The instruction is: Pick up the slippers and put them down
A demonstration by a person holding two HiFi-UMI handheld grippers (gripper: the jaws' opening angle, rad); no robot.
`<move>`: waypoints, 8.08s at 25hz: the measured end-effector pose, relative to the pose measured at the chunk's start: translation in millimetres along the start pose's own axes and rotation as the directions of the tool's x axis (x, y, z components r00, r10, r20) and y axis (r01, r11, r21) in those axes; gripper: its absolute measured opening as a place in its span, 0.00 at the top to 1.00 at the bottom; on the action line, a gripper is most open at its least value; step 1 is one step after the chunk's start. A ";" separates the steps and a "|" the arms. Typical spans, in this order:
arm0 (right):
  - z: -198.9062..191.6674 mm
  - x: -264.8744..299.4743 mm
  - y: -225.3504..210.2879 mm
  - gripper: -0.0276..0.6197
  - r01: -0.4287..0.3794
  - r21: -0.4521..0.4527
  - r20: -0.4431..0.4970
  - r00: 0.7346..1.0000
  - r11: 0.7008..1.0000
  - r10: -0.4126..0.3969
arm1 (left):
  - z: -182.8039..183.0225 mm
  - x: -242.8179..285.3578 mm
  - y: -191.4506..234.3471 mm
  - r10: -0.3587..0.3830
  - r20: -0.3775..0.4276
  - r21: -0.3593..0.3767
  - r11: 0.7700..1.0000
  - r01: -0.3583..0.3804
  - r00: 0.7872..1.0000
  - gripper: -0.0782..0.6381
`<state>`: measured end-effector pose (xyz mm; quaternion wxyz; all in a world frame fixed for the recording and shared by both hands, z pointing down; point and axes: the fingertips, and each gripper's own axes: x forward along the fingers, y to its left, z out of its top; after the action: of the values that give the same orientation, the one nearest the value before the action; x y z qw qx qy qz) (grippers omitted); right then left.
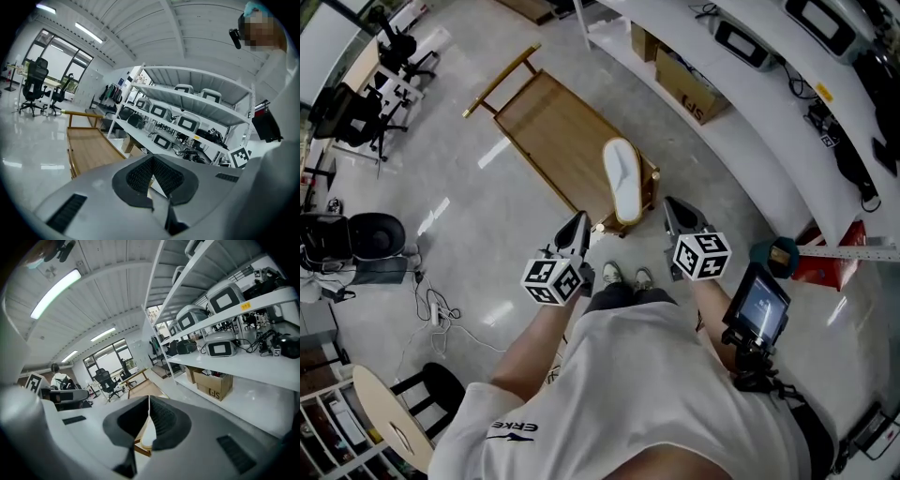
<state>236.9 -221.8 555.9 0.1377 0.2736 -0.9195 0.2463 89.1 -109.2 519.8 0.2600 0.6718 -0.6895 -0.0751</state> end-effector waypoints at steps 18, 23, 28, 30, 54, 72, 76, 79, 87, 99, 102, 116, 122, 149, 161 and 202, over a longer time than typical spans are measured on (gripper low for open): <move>-97.1 88.2 -35.3 0.73 -0.046 0.245 -0.174 0.981 0.968 0.090 | -65.6 52.4 57.3 0.012 -0.202 -0.042 0.999 -0.020 0.979 0.89; -122.4 107.6 -39.7 0.62 -0.073 0.349 -0.204 0.967 0.934 0.151 | -77.0 61.1 66.5 0.013 -0.230 -0.049 0.999 -0.024 0.973 0.89; -145.7 124.1 -40.2 0.59 -0.106 0.453 -0.212 0.952 0.885 0.222 | -86.3 68.6 74.6 0.019 -0.252 -0.055 0.998 -0.033 0.967 0.89; -155.4 129.2 -41.0 0.59 -0.102 0.475 -0.228 0.945 0.874 0.234 | -89.2 70.9 78.2 0.023 -0.261 -0.060 0.997 -0.040 0.965 0.89; -157.1 150.6 -22.6 0.84 -0.197 0.625 -0.156 0.916 0.755 0.369 | -97.6 72.5 91.3 0.053 -0.267 -0.069 0.995 -0.073 0.962 0.89; -54.0 93.8 10.2 0.85 -0.293 0.384 -0.036 0.943 0.876 0.331 | -45.7 49.9 53.6 0.013 -0.121 -0.043 0.999 -0.019 0.993 0.89; -19.6 67.7 24.0 0.85 -0.323 0.340 0.026 0.942 0.883 0.334 | -25.8 39.1 38.0 -0.003 -0.070 -0.034 0.999 0.000 0.998 0.89; 5.9 51.1 34.1 0.85 -0.339 0.309 0.068 0.940 0.888 0.335 | -4.9 31.1 28.0 -0.016 -0.022 -0.024 1.000 0.015 1.000 0.89; 64.5 10.2 60.2 0.85 -0.365 0.182 0.172 0.926 0.913 0.336 | 38.0 12.6 2.5 -0.057 0.091 0.023 0.998 0.055 0.994 0.89; 120.9 -37.0 96.8 0.85 -0.364 0.056 0.262 0.904 0.930 0.338 | 80.6 -13.3 -24.6 -0.074 0.192 0.043 0.997 0.067 0.979 0.89; 127.4 -41.9 101.1 0.85 -0.370 0.043 0.283 0.895 0.928 0.343 | 88.3 -17.4 -23.8 -0.075 0.206 0.046 0.997 0.066 0.976 0.89; 125.3 -44.0 104.8 0.85 -0.346 0.043 0.293 0.902 0.937 0.319 | 91.2 -14.4 -26.7 -0.108 0.206 0.054 0.994 0.098 0.973 0.89; 124.4 -43.3 102.4 0.85 -0.346 0.049 0.295 0.901 0.937 0.317 | 93.9 -16.2 -30.4 -0.117 0.220 0.068 0.992 0.104 0.968 0.89; 76.7 -27.5 143.6 0.85 -0.546 0.042 0.145 0.832 0.837 0.535 | 74.9 -89.6 -12.6 0.160 0.315 -0.022 0.987 -0.161 0.936 0.89; 58.6 -2.6 215.9 0.85 -0.631 0.030 0.079 0.774 0.775 0.628 | 85.7 -148.4 28.5 0.252 0.375 -0.057 0.967 -0.249 0.892 0.89; -23.8 124.5 468.3 0.85 -0.610 0.073 0.040 0.792 0.789 0.609 | 120.3 -321.3 261.6 0.295 0.381 -0.145 0.955 -0.258 0.877 0.89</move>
<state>-128.8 78.0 447.4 0.0332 -0.0304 -0.9487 0.3131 -210.5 194.0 452.9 0.1524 0.5246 -0.8125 -0.2033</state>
